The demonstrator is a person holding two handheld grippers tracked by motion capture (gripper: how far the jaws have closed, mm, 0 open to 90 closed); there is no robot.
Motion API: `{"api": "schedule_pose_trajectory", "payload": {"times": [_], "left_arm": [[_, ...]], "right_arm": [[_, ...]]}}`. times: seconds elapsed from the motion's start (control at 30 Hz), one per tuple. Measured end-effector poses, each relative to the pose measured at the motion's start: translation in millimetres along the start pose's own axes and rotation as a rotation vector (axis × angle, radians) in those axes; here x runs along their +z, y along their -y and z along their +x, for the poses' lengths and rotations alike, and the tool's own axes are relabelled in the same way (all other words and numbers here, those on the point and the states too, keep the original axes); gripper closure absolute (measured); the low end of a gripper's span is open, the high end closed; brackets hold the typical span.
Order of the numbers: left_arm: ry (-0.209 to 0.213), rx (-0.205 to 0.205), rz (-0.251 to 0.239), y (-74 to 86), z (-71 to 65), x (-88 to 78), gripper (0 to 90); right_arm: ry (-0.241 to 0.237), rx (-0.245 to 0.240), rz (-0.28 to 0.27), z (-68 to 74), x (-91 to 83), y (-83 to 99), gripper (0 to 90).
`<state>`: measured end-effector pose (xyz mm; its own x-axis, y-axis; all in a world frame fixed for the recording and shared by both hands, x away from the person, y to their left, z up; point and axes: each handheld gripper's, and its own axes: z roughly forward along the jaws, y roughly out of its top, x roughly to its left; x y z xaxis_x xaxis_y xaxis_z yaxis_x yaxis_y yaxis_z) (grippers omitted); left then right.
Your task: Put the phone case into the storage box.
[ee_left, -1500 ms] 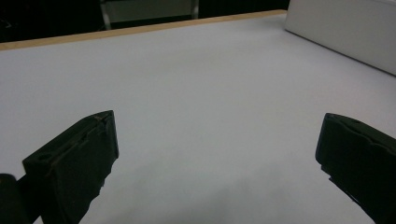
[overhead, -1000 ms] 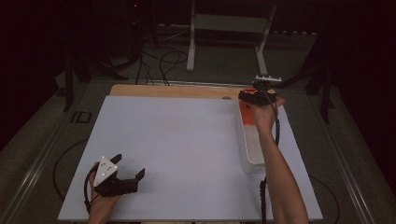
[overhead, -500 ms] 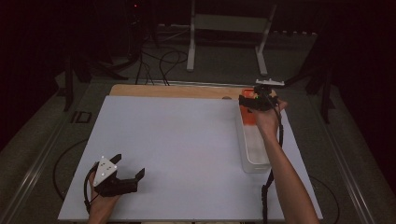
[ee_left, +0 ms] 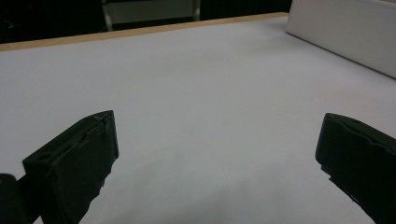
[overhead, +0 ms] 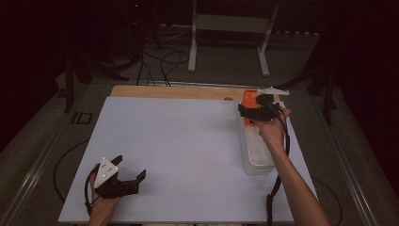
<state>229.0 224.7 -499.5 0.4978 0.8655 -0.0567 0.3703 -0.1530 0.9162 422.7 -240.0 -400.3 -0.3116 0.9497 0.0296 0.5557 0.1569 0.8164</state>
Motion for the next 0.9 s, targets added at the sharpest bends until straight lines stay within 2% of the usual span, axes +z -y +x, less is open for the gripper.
{"api": "schedule_pose_trajectory", "payload": {"times": [0.2,0.37,0.6,0.83,0.9], "left_arm": [[-0.001,0.0,0.001,0.0,0.1,0.2,0.2],[0.0,0.001,0.002,0.0,-0.5,0.2,0.2],[0.0,0.002,0.002,0.0,-0.7,0.2,0.2],[0.001,-0.003,-0.001,-0.2,-0.3,-0.2,0.2],[0.001,0.001,-0.002,-0.6,0.1,-0.7,0.2]], "right_arm": [[-0.083,-0.033,-0.007,13.1,-16.6,9.8,8.2],[-0.13,-0.06,-0.022,24.3,-30.1,19.3,8.3],[-0.158,-0.092,-0.043,35.4,-42.8,33.0,10.5],[-0.176,-0.087,-0.05,38.2,-50.0,46.8,10.8],[-0.181,-0.101,-0.068,42.0,-57.5,53.8,10.8]]}}
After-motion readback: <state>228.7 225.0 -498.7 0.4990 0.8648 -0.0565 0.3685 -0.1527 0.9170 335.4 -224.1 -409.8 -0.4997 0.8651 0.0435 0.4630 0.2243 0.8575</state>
